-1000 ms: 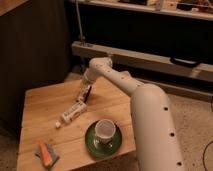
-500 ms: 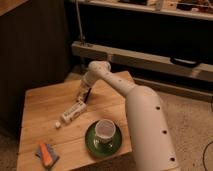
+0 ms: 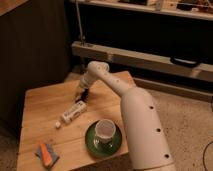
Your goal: Push the eraser across the table
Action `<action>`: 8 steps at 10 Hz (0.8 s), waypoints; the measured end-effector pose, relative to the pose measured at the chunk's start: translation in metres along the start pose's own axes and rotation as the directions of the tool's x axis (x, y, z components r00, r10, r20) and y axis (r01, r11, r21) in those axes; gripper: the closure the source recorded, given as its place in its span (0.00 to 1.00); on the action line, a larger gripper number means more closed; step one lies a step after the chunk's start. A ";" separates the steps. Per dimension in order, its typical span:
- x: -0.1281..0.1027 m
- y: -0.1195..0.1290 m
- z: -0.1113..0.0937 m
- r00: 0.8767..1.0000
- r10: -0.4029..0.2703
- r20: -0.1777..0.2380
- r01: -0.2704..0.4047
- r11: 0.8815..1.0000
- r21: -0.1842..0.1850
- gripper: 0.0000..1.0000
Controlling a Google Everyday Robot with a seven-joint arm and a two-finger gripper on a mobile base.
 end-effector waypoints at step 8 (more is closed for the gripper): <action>-0.001 0.002 0.004 1.000 0.001 0.018 -0.001 1.000 -0.005 1.00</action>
